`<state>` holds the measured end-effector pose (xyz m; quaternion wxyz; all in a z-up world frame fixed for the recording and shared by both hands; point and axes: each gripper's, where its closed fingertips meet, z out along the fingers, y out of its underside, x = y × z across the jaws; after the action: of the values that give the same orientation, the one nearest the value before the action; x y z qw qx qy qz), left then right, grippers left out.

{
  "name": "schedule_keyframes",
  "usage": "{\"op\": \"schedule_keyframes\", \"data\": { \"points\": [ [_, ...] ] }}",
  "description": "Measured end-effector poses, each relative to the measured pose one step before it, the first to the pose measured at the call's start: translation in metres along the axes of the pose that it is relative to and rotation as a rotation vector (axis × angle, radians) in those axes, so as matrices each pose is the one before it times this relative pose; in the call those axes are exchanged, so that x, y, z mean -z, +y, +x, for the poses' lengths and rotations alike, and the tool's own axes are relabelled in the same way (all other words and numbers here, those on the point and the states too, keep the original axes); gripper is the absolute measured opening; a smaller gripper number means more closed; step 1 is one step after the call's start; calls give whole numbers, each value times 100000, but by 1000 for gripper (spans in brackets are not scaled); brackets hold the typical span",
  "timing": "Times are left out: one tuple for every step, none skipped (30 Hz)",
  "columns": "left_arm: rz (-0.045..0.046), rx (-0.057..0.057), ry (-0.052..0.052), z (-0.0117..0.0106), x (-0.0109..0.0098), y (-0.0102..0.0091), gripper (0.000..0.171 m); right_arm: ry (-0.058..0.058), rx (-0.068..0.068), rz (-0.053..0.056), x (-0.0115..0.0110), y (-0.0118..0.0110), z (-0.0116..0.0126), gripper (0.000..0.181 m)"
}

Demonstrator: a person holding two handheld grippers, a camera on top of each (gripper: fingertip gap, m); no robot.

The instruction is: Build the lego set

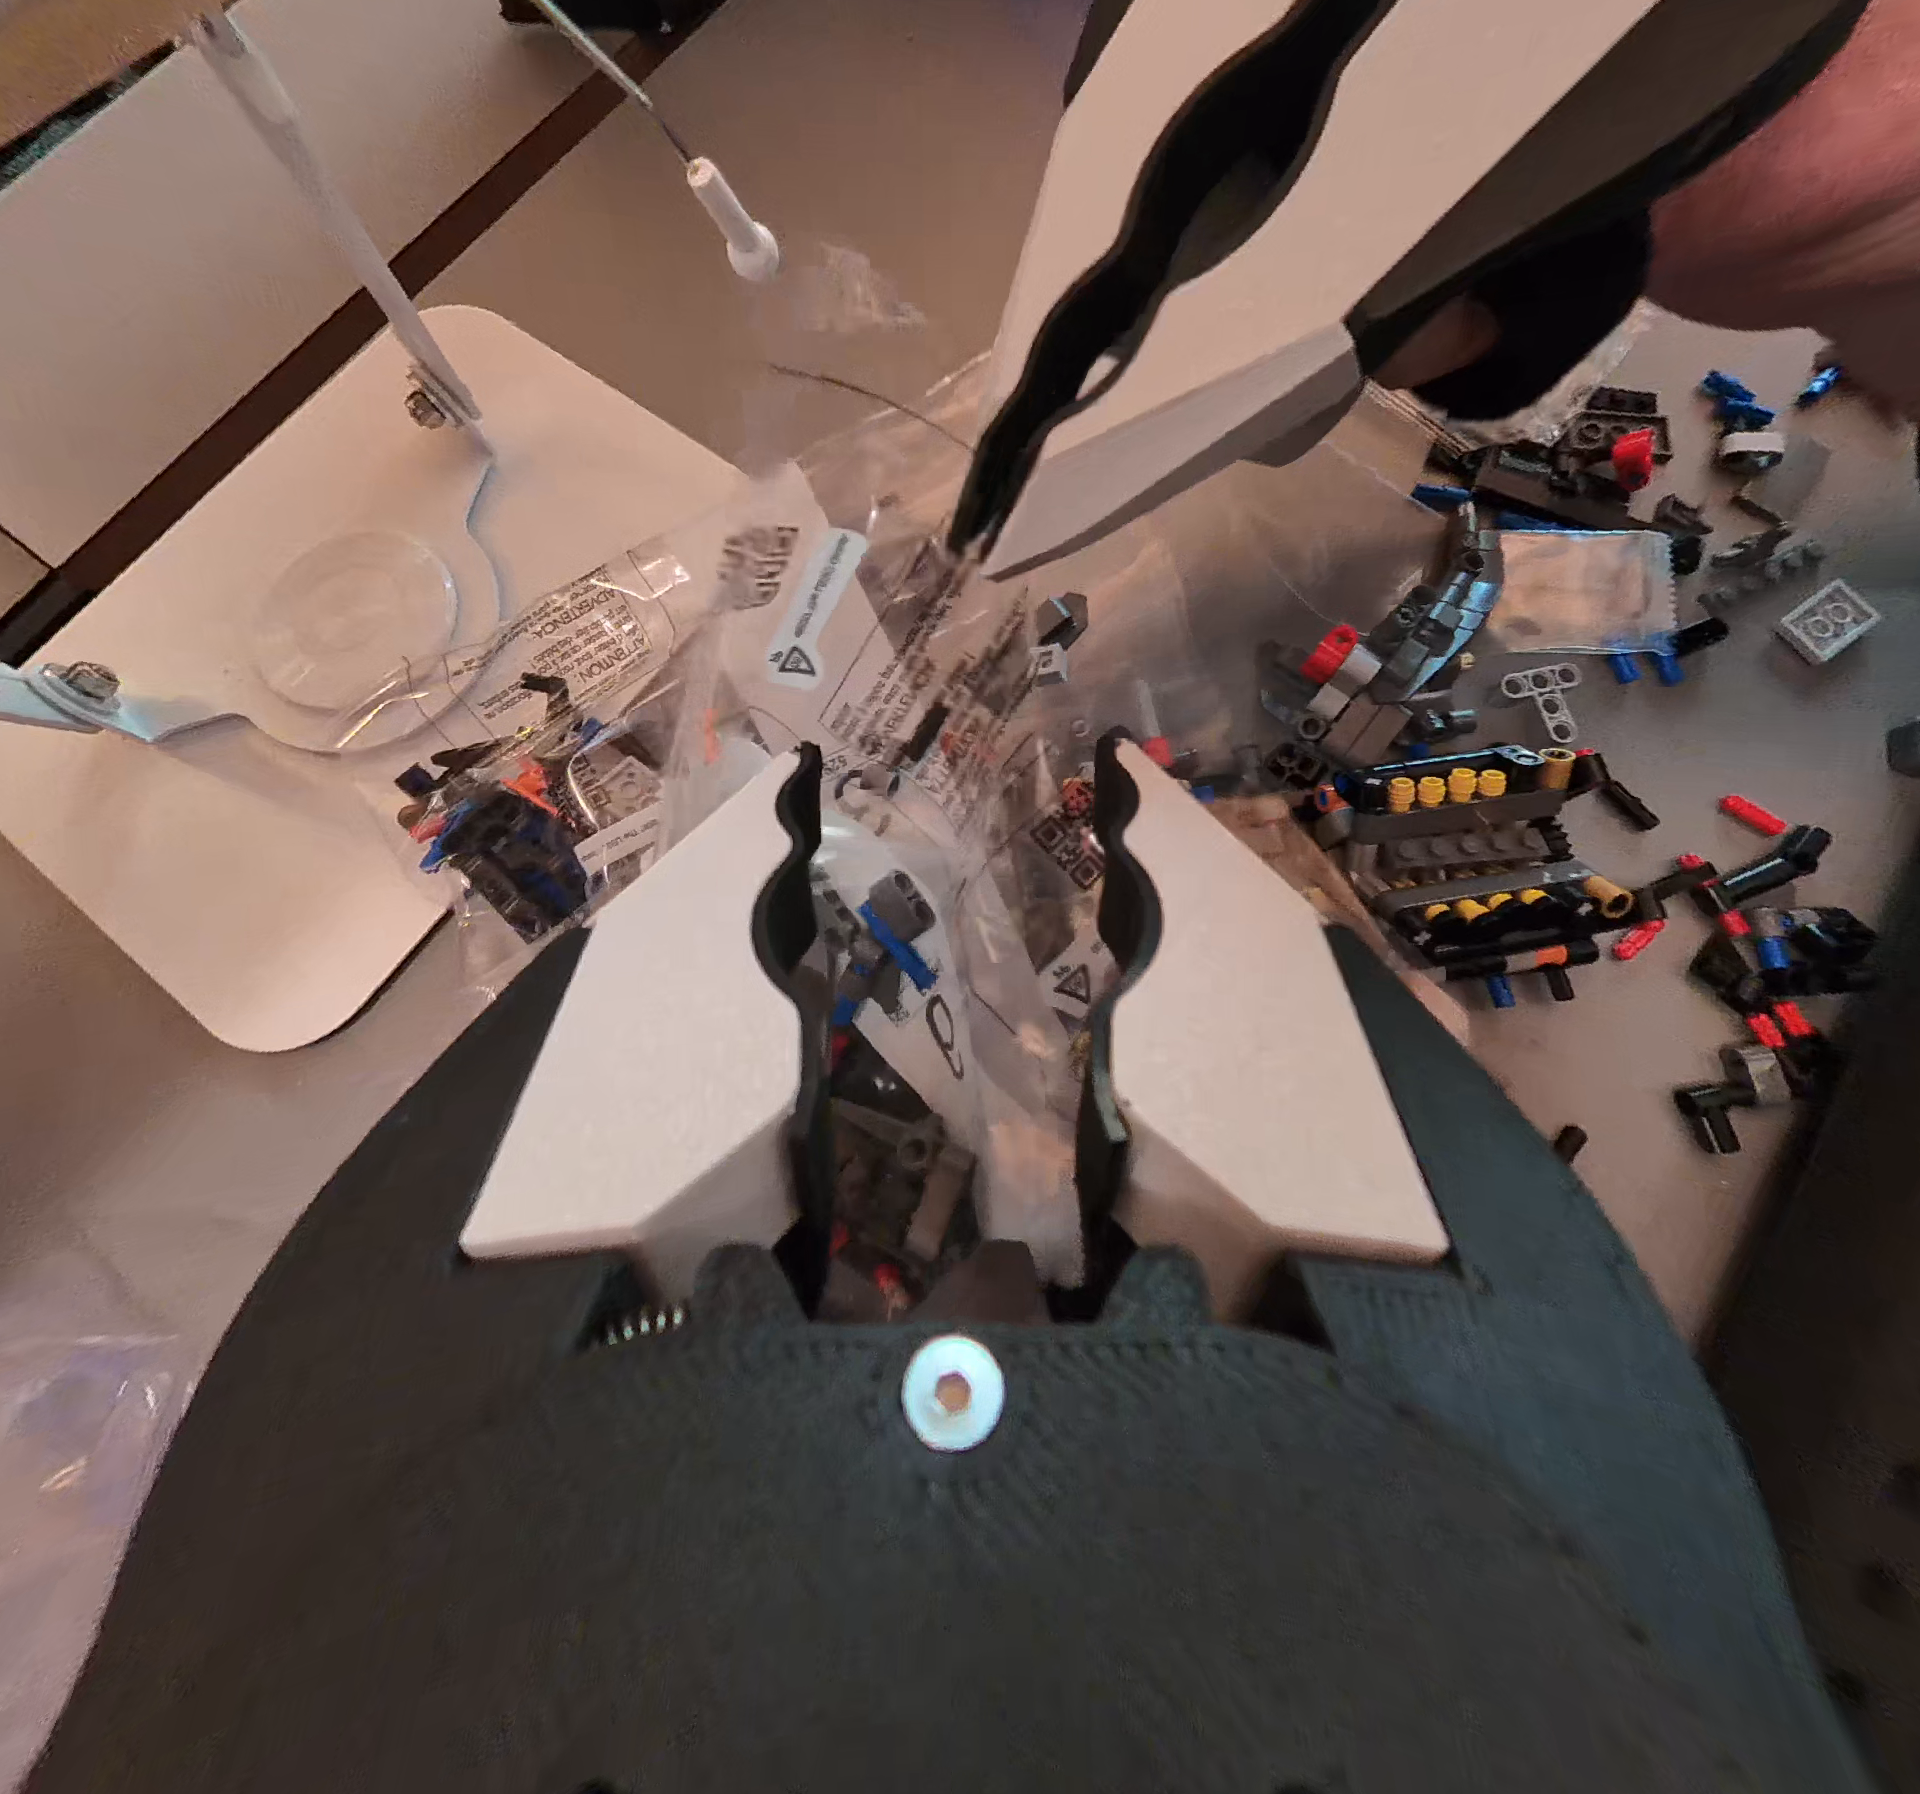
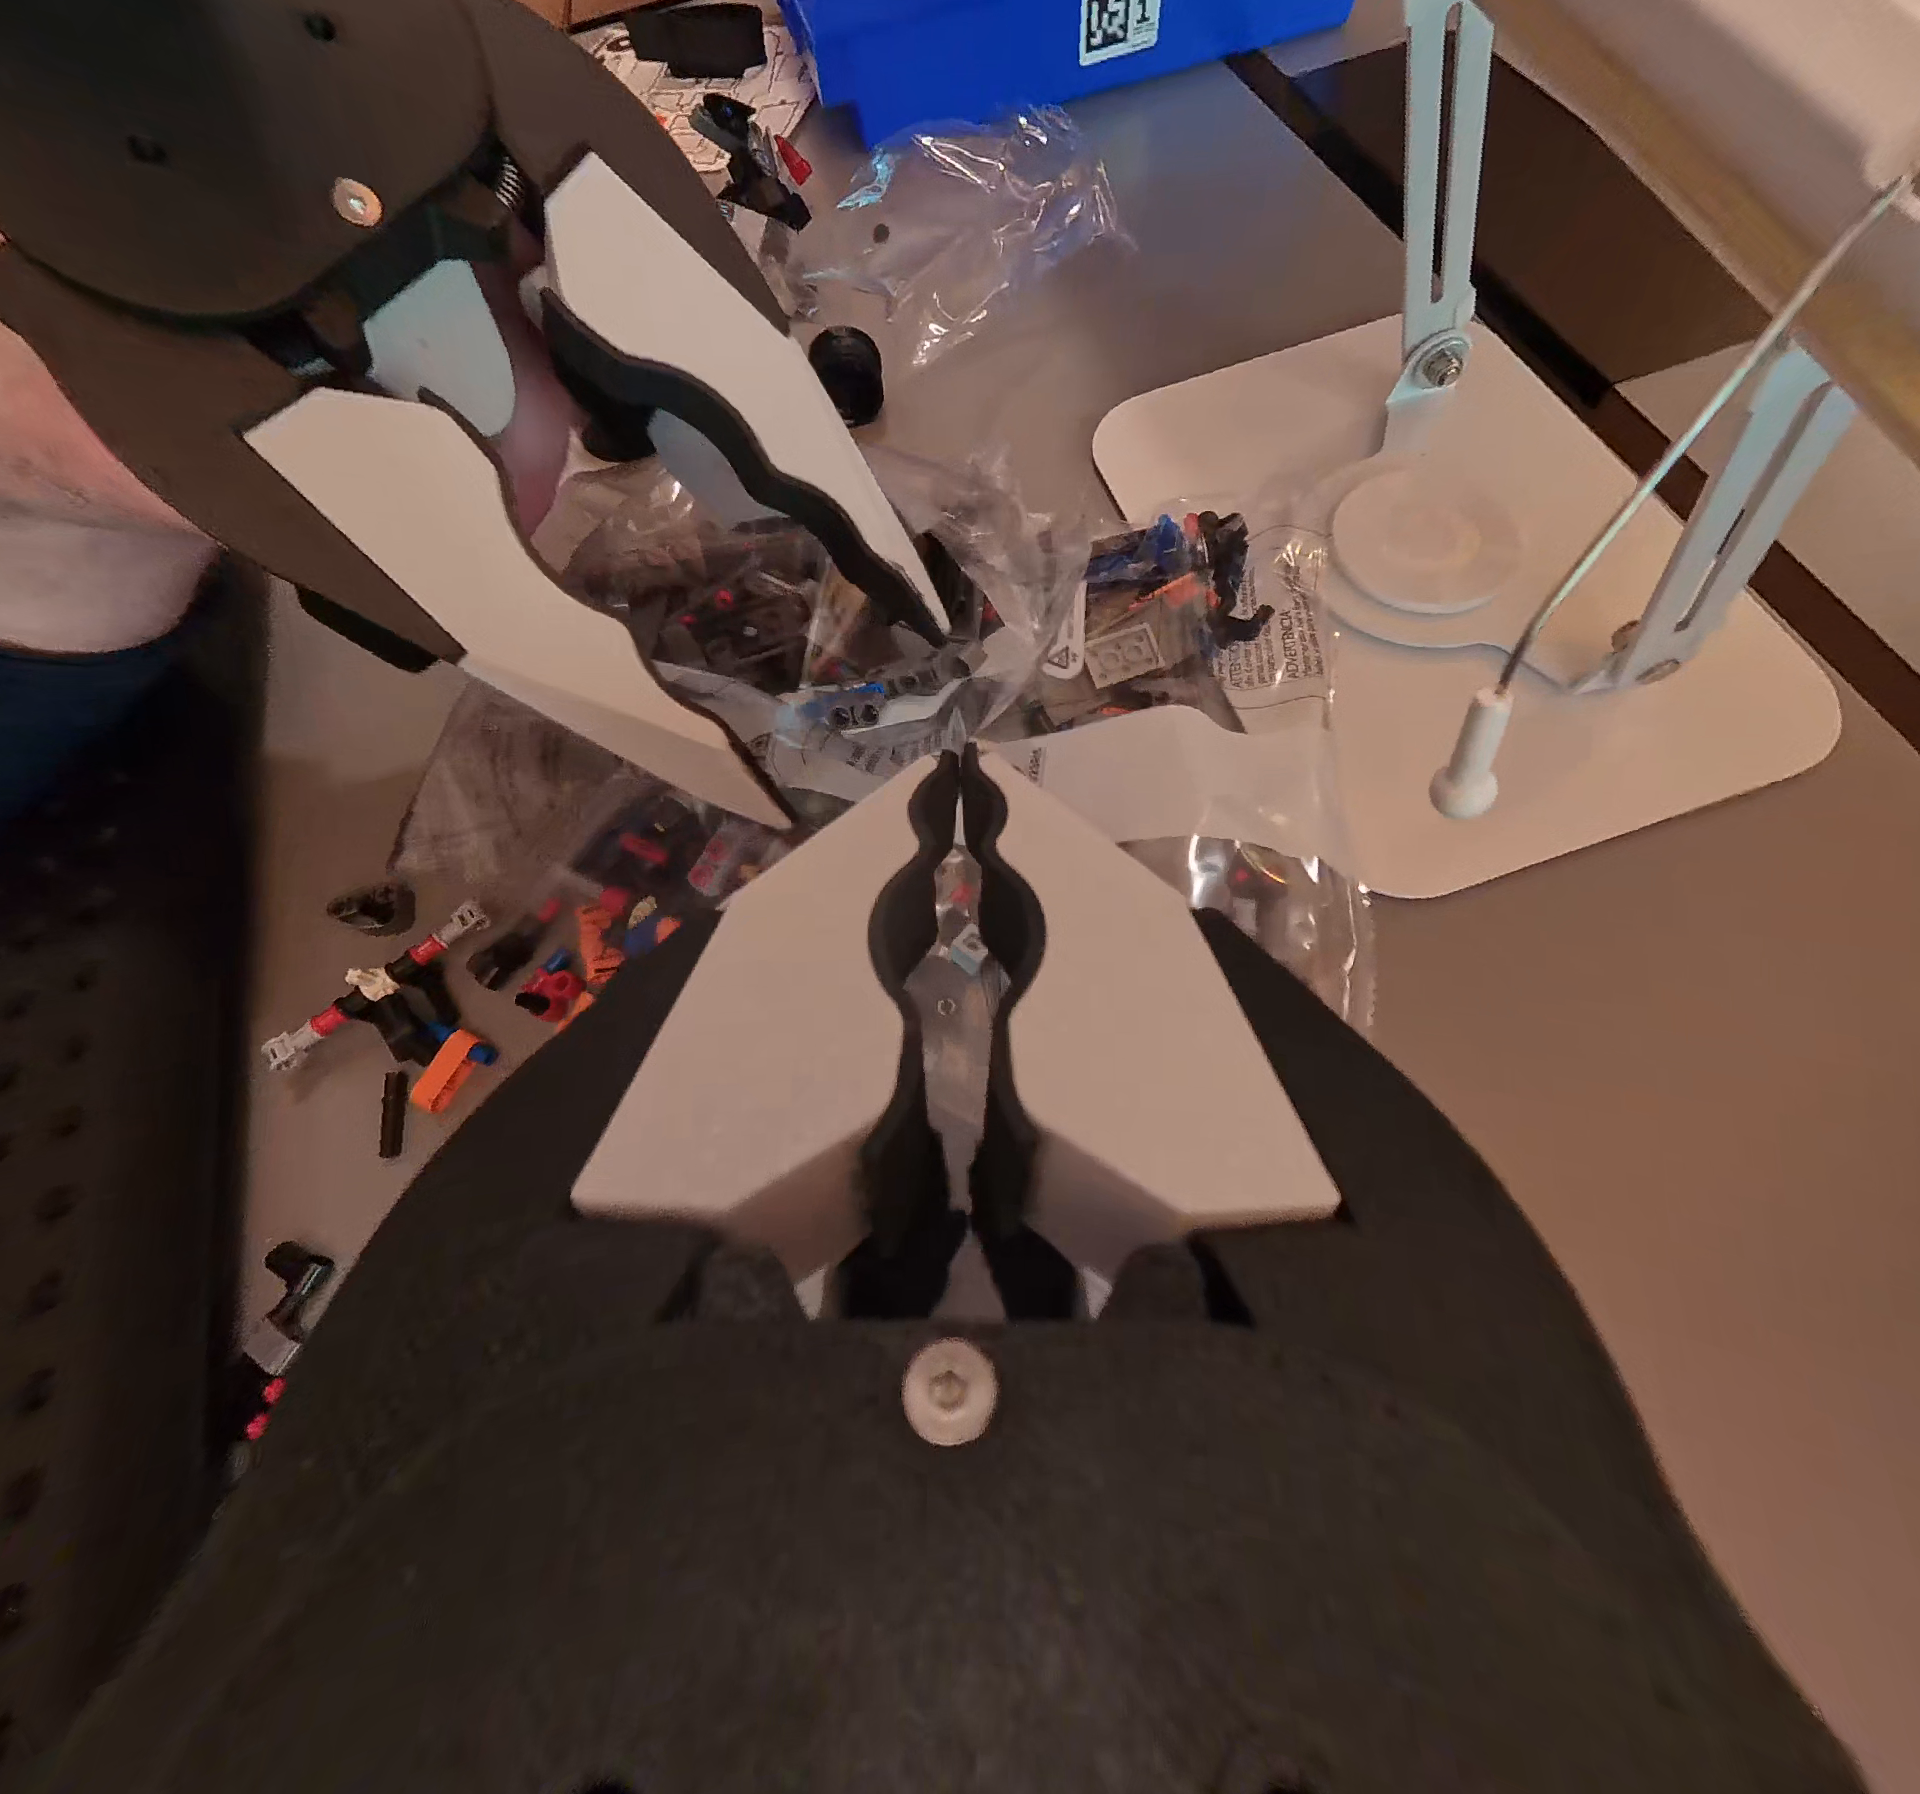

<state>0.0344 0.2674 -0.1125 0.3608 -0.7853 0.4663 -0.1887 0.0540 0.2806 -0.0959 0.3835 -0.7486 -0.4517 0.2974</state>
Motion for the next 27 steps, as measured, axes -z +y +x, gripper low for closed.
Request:
{"op": "schedule_keyframes", "data": {
  "points": [
    [-625,460,-535,-186,48,166,51,537,-1054,-1441,90,358,313,1],
    [-558,218,-325,-160,19,175,51,30,-1500,-2782,92,595,343,8],
    [16,463,586,-13,8,81,51,395,-1806,-3076,75,699,469,15],
    [585,805,1034,64,47,-37,52,-116,-1569,-2145,73,609,366,22],
    [751,669,533,1,78,-92,52,-1298,-1057,-1705,45,537,143,26],
    [146,203,-361,-128,102,1,52,-1145,-691,-1680,14,501,94,27],
    [-247,120,-1127,-257,72,71,51,-570,-450,-2135,-109,515,119,28],
    [25,231,-385,-151,64,32,49,-482,-274,-2826,-284,574,28,30],
    [605,597,392,-47,58,-45,49,-297,86,-3024,-417,530,-48,32],
    [625,759,386,-42,70,-51,48,32,692,-2830,-492,426,-111,34],
    [157,652,-126,-116,44,13,48,688,1207,-2349,-505,259,-96,36],
    [68,409,-238,-113,55,16,48,865,1417,-1700,-488,98,-128,36],
    [163,162,-70,-44,49,-10,49,755,1256,-1262,-452,-3,-146,35],
    [32,32,0,-19,37,3,49,647,1145,-964,-416,-30,-148,34],
    [-236,-6,-152,-35,6,50,49,135,809,-884,-351,-27,-188,33],
    [-135,-52,-242,-38,-4,34,49,-745,117,-633,-289,-12,-252,32],
    [50,-13,32,7,13,-6,49,-755,-4,-656,-269,51,-218,25],
    [64,-48,94,13,19,-15,48,328,164,-857,-227,137,-22,20],
    [158,-66,-108,-33,38,-19,48,804,29,-720,-141,139,95,19],
    [310,129,120,-11,56,-42,48,289,29,307,56,-12,48,18],
    [482,306,388,17,83,-60,48,-386,55,1190,207,-151,-20,15],
    [375,241,273,-14,103,-34,48,-867,-182,1245,286,-146,-82,8],
    [456,305,-68,-86,126,-36,48,-590,-542,1090,304,-145,-32,7],
    [403,352,-101,-93,137,-24,48,-293,-108,757,298,-105,-36,7],
    [411,332,8,-88,132,-29,48,347,437,236,268,-35,23,7],
    [608,387,47,-70,123,-55,47,446,505,-126,226,19,20,6],
    [549,358,95,-49,107,-63,47,-82,150,34,187,-25,-48,6]
  ]
}}
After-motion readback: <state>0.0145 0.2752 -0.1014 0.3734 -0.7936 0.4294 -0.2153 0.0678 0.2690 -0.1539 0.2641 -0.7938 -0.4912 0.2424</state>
